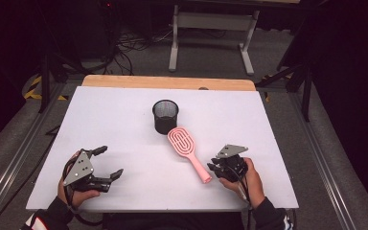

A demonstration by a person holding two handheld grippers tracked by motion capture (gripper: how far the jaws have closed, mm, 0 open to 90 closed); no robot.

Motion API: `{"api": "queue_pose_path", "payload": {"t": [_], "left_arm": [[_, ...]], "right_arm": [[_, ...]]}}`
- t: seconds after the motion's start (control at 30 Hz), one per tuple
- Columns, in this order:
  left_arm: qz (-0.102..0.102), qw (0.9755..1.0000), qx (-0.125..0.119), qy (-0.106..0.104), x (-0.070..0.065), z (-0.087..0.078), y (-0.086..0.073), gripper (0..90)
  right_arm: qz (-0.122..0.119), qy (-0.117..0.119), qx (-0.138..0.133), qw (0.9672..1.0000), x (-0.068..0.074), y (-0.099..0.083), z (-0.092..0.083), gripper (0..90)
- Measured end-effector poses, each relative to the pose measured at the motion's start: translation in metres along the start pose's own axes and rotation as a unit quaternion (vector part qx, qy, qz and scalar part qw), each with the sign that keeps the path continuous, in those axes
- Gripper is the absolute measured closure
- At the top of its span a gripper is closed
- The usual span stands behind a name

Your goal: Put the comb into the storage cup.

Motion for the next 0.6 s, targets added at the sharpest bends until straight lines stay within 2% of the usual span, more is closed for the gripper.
{"api": "queue_pose_path", "payload": {"t": [0.27,0.6], "left_arm": [[0.0,1.0,0.003,-0.002,-0.001,0.001,-0.001,9.6],[-0.001,1.0,0.004,-0.003,-0.001,0.002,-0.001,9.6]], "right_arm": [[0.014,-0.02,-0.018,0.9996,-0.007,0.008,-0.004,55.5],[0.021,-0.031,-0.032,0.9988,-0.008,0.017,-0.006,39.5]]}}
Point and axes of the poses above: each handheld gripper's, and its own axes: z roughly forward along the jaws, y roughly out of its top, x roughly to its left, the point moved 4 cm from there along z, roughly forward along the jaws, and after that the axes turned 11 degrees about -x, right-handed, at the moved point
